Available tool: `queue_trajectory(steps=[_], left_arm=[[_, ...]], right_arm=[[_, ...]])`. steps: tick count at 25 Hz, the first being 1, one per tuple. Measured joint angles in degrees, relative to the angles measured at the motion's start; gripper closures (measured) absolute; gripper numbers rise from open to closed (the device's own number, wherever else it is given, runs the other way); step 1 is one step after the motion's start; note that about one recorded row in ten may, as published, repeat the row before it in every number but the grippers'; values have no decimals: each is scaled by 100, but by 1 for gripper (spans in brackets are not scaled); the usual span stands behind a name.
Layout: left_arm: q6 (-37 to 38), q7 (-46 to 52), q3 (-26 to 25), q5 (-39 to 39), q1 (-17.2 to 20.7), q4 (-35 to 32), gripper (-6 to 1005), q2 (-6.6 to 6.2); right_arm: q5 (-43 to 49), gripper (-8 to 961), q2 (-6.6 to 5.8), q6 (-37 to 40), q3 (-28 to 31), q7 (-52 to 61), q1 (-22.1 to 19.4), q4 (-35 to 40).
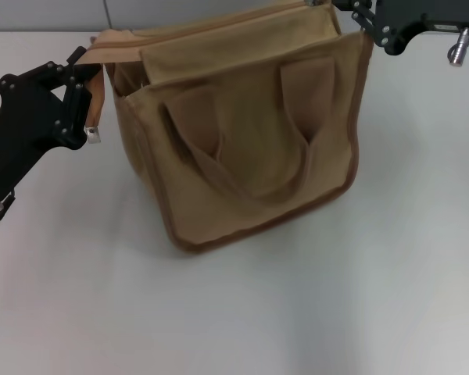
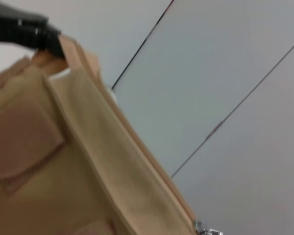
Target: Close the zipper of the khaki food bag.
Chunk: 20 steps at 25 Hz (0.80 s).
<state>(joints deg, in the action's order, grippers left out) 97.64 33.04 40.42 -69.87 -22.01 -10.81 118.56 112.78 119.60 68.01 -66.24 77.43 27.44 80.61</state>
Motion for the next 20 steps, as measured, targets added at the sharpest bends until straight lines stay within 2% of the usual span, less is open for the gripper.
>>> queue_trajectory(steps=[3,10,14,17,20], left_arm=[[0,0,0,1,-4,0,940,-1],[19,5,0,1,0,2,939,0],[-5,7,1,1,2,26,939,0],[-19,8,1,2,3,29,939,0],[-25,10,1,0,4,31,938,0]], right_arm=[[-195,950,2,21,1,39,-120,77],[-1287,848,5,-43,351,-44,-582,3],[-2600,789,-25,690,802,-61,-891,-460],[-3386,541,-52,1697,1101,65,-1002,-1199],[-3485,420,-61,2821,1439,236,-1006,-1979]])
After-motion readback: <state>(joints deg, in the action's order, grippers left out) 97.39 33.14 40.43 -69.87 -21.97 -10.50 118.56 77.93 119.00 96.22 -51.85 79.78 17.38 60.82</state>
